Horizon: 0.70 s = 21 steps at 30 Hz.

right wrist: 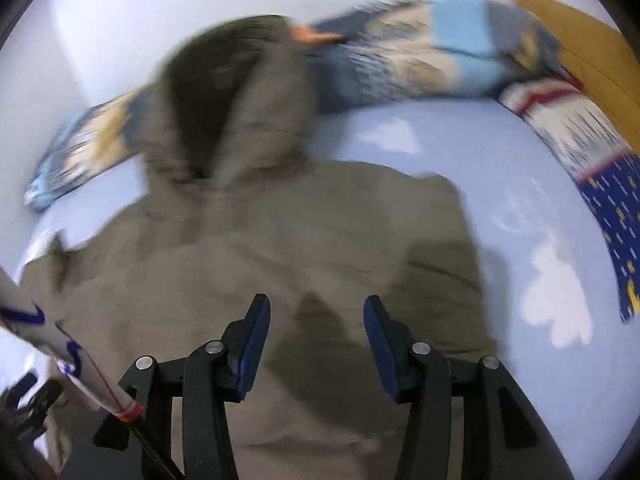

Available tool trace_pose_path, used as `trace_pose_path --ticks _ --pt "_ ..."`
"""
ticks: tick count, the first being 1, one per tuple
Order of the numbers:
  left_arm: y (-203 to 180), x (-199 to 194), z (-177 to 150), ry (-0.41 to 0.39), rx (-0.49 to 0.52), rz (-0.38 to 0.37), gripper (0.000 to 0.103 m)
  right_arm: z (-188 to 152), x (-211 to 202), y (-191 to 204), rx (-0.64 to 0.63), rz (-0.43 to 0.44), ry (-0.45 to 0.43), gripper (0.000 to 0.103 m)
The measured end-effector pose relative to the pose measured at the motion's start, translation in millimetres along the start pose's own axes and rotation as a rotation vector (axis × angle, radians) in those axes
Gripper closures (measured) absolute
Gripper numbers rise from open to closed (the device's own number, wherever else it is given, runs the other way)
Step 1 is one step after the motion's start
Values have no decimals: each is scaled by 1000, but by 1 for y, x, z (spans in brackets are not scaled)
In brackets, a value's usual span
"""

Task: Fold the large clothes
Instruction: 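Open the right gripper to release the sleeve, move the left gripper to the other sleeve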

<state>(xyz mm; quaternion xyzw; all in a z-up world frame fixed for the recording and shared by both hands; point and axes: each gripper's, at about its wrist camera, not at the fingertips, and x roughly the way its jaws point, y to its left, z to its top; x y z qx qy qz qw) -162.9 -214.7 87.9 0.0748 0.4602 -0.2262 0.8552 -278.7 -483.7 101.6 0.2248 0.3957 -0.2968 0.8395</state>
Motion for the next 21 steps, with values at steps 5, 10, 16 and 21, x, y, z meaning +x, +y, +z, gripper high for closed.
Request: trace_pose_path --ticks 5,10,16,21 --pt "18 -5 3 0 -42 -5 0 -16 7 64 -93 168 66 50" --pt "32 -9 4 -3 -45 4 0 -41 35 105 -209 118 114 48" --pt "48 -16 8 -14 -74 -11 0 -37 30 107 -196 129 122 47" --pt "71 -25 15 -35 -134 -10 0 -46 9 116 -225 147 97 47"
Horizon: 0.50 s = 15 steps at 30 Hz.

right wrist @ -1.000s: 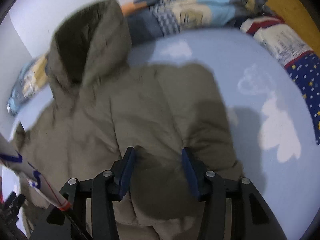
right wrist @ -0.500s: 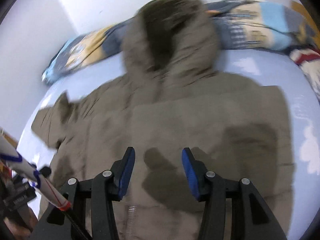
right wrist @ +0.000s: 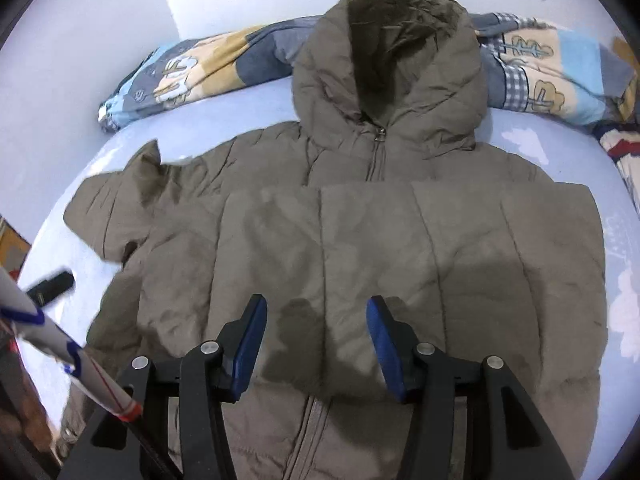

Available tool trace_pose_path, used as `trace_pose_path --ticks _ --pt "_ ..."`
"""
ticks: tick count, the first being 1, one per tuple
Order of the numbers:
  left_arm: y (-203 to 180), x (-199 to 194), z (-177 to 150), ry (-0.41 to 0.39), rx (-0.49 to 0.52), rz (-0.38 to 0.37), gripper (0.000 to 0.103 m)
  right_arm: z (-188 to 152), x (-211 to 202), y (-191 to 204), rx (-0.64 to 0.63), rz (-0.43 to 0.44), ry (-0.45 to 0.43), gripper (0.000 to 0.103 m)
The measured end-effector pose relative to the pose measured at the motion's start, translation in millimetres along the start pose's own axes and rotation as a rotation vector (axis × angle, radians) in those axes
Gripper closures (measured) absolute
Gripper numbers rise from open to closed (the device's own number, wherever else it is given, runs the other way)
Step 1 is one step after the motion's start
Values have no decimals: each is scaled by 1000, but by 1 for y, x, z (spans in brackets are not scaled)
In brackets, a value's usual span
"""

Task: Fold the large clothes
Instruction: 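Open the right gripper to release the sleeve, move the left gripper to the other sleeve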

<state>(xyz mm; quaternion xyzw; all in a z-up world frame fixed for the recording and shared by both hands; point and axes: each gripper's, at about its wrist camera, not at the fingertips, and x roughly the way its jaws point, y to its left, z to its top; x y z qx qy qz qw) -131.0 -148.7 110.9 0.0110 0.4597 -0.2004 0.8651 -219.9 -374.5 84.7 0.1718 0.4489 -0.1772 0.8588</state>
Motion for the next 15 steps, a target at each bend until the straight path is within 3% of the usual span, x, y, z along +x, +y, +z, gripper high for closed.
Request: trace_pose_path --ticks 3,5,11,15 --pt "11 -4 4 -4 -23 -4 0 -16 16 3 -6 -7 62 46" --pt "23 -8 9 -12 -38 4 0 -19 10 -1 28 13 47 46" --pt "75 -12 22 -30 -153 12 0 -25 -57 6 68 75 -47 46" --pt "106 -12 30 -34 -218 27 0 -53 -93 22 78 142 -72 46"
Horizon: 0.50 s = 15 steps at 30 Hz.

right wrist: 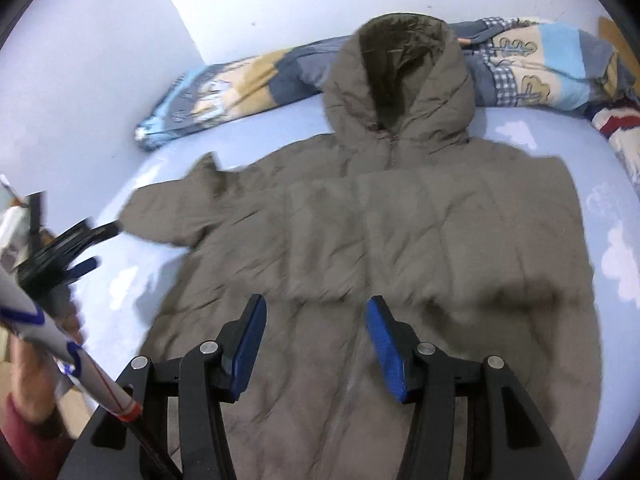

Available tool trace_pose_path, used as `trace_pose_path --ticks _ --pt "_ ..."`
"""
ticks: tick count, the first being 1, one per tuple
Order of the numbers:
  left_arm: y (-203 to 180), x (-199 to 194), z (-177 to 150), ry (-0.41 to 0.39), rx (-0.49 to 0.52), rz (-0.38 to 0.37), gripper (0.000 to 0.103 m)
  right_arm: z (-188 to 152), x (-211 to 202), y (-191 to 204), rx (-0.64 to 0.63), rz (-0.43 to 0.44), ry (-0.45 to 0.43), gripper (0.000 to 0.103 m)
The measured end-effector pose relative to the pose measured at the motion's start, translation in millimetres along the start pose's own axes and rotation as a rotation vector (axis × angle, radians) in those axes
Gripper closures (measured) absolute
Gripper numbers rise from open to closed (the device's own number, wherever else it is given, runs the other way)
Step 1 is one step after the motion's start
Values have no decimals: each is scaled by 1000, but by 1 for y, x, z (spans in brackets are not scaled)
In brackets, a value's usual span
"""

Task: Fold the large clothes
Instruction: 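Open the right gripper to release the sleeve, move the left gripper to the other sleeve, then grasp the cuff of the other jacket sleeve with the left gripper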

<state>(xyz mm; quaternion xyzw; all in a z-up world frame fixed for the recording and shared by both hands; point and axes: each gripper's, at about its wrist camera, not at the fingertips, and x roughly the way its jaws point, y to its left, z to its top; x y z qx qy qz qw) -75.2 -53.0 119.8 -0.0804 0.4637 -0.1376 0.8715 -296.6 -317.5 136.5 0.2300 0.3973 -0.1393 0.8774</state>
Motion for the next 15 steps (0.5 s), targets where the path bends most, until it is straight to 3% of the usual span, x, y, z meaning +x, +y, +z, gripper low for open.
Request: trace_pose_path --ticks 6,12,15 --pt "39 10 17 1 -41 -11 0 -37 -5 21 -93 41 41 46" --pt "81 18 50 -23 -117 -91 0 -39 -4 2 -80 24 44 46" --pt "110 30 74 -26 -213 -165 2 -36 -4 -1 -87 25 34 46"
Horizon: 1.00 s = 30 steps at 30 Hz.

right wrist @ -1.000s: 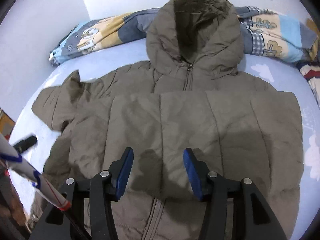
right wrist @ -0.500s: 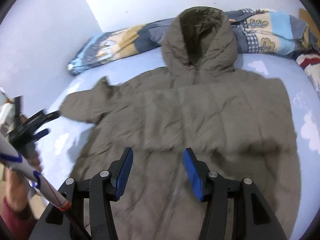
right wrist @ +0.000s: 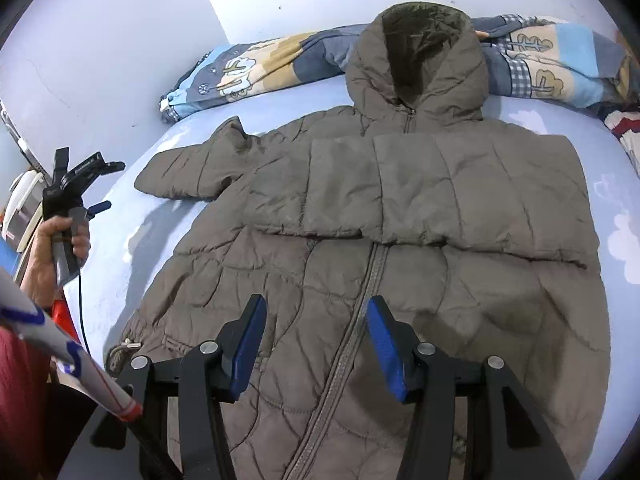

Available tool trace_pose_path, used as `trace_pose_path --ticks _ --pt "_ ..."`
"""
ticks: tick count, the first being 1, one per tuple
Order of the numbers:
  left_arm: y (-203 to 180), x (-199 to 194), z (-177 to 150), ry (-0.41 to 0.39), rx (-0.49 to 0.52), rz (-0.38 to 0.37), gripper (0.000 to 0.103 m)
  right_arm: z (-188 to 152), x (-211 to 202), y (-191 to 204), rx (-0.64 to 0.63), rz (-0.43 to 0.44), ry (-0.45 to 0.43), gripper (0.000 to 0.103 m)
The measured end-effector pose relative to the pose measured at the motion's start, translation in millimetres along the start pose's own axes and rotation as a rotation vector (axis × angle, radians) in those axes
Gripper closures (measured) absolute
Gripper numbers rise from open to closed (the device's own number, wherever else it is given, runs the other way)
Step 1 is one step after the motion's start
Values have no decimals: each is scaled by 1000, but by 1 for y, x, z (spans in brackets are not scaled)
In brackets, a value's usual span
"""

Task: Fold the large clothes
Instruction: 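Grasp the cuff of the other jacket sleeve with the left gripper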

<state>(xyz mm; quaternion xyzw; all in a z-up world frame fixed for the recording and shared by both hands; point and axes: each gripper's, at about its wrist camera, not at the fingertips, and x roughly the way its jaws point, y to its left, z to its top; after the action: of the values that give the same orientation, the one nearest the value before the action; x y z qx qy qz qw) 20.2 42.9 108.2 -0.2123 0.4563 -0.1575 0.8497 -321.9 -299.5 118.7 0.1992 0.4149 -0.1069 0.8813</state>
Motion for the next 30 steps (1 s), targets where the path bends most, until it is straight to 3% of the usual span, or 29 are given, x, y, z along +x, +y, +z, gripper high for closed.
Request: trace_pose_path --ticks 2,5,6,9,12,20,23,25,26,30 --pt "22 9 22 -13 -76 -2 7 2 1 1 -7 6 -2 46" --pt "45 28 45 17 -107 -8 33 4 3 1 -39 8 -2 46" --pt "52 35 50 34 -113 -5 36 4 4 1 -43 6 -2 46" --pt "80 51 63 47 -182 -21 36 5 9 -2 -32 12 6 46" --pt "106 63 72 40 -276 -92 37 7 13 -5 -24 16 12 46" --pt "131 97 85 -15 -346 -109 37 9 24 -11 -7 10 23 46" --pt "130 105 85 -70 -361 -123 37 11 26 -17 8 -1 16 46" --pt "125 108 87 -92 -344 -97 63 12 27 -19 16 -6 13 46" --pt "124 111 88 -81 -339 -100 83 13 28 -20 18 -14 12 46" --pt "113 99 90 -120 -305 -118 86 15 27 -24 29 -19 7 46"
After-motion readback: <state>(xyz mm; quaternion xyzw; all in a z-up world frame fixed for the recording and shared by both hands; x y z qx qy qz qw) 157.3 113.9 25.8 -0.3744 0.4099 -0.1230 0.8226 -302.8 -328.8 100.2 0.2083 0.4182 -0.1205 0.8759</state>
